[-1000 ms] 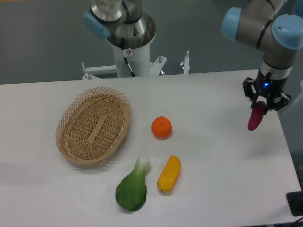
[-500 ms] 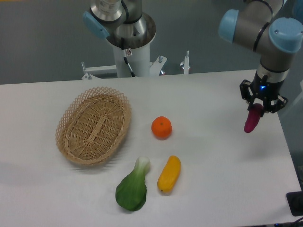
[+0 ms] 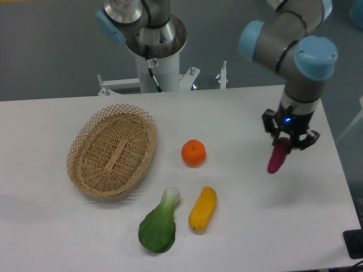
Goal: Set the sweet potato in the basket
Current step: 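Carry the held purple sweet potato over toward the wicker basket, then lower the sweet potato into the basket and open the gripper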
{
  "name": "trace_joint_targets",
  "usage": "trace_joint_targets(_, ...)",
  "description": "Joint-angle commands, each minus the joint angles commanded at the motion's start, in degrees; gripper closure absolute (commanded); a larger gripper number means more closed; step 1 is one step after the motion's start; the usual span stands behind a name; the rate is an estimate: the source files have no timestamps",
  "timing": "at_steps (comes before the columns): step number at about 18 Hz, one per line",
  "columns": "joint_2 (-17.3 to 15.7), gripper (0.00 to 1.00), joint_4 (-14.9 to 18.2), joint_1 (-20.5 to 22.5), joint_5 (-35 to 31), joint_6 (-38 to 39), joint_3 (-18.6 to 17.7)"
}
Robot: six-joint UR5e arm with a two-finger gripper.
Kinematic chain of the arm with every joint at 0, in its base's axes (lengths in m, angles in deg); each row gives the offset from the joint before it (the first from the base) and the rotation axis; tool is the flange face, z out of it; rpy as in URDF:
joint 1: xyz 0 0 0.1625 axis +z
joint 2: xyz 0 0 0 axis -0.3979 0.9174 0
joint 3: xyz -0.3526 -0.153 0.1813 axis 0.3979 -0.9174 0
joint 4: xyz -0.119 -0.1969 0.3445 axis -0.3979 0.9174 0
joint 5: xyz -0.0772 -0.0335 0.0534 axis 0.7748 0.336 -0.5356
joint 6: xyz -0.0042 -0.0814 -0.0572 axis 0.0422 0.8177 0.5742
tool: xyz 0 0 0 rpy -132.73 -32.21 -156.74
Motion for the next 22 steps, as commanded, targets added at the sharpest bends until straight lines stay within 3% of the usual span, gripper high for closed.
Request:
trace_joint_targets(4,-2.0,0.88,-0.1,-5.4,0.2,4.7,-2.4)
trace_joint_targets(14,-8.7,0.88,-0.5,-17.8,-0.1,11.3,-12.4)
trace_joint_targets(18,-9.0,0.87,-0.9,-24.7,-0.1,14.2,-15.9)
trace_joint_targets(21,-7.7,0.80,-0.9,-29.0,-0.3,15.0,-16.9)
trace_joint_targets(22,-7.6,0.67,-0.9,-29.9,-0.3,15.0,-17.0)
